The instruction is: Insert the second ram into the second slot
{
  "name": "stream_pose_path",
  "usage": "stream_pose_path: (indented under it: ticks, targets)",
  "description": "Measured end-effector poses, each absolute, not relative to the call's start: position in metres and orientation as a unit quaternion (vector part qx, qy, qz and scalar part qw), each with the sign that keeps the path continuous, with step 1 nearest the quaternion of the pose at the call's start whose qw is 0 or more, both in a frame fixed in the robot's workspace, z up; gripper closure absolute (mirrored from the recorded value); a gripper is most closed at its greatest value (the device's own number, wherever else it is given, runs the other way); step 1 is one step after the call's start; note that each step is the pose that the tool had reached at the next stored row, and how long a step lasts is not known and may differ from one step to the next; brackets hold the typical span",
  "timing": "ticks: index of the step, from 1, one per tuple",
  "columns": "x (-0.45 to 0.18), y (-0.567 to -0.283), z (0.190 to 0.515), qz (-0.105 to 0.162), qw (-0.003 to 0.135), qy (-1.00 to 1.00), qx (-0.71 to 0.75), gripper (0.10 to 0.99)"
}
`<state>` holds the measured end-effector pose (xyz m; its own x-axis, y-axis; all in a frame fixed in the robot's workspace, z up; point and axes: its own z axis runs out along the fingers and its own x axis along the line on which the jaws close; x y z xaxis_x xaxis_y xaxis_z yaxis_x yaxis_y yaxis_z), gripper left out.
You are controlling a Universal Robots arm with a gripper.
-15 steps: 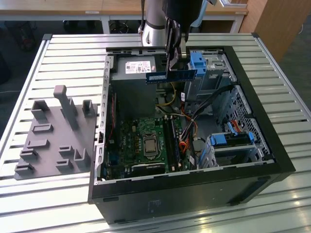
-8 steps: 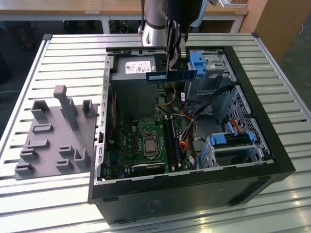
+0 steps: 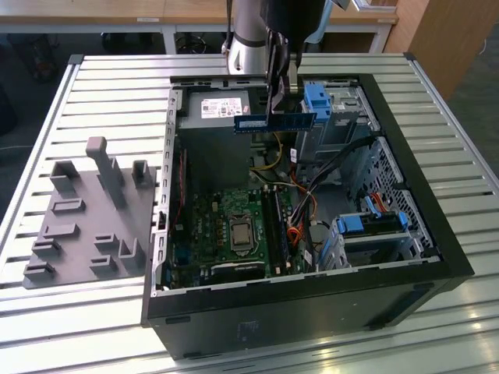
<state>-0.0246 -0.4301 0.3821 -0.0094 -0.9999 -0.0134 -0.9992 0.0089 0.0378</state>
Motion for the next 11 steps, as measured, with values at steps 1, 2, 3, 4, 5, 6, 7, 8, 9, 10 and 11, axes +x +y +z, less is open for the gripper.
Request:
stream_pose_path:
  ticks: [1,2,3,4,5,6,7,8,9,10,11]
  targets:
    - [-0.0246,-0.4301,0.3821,-0.018,0.009,-0.711,0.703,0.949]
    - [-0.0245,-0.4301,0.3821,-0.018,0.009,-0.712,0.702,0.949]
    - [-0.0246,-0.4301,0.3821,-0.018,0.009,-0.712,0.702,0.949]
    - [-0.0246,-0.4301,0.3821,-0.018,0.008,-0.713,0.701,0.949]
    - [-0.0246,-0.4301,0.3821,-0.018,0.008,-0.713,0.701,0.949]
    - [-0.0246,-0.4301,0.3820,-0.018,0.008,-0.714,0.700,0.949]
    - [-0.0246,-0.4301,0.3821,-0.018,0.008,-0.714,0.699,0.949]
    - [-0.0246,-0.4301,0.3821,-0.018,0.008,-0.715,0.699,0.949]
    - [-0.0246,-0.4301,0.3821,-0.018,0.008,-0.716,0.698,0.949]
    - [-0.0246,-0.4301,0.3821,-0.018,0.008,-0.716,0.698,0.949]
    - [-0.0246,-0.4301,0.3821,-0.018,0.008,-0.717,0.697,0.949]
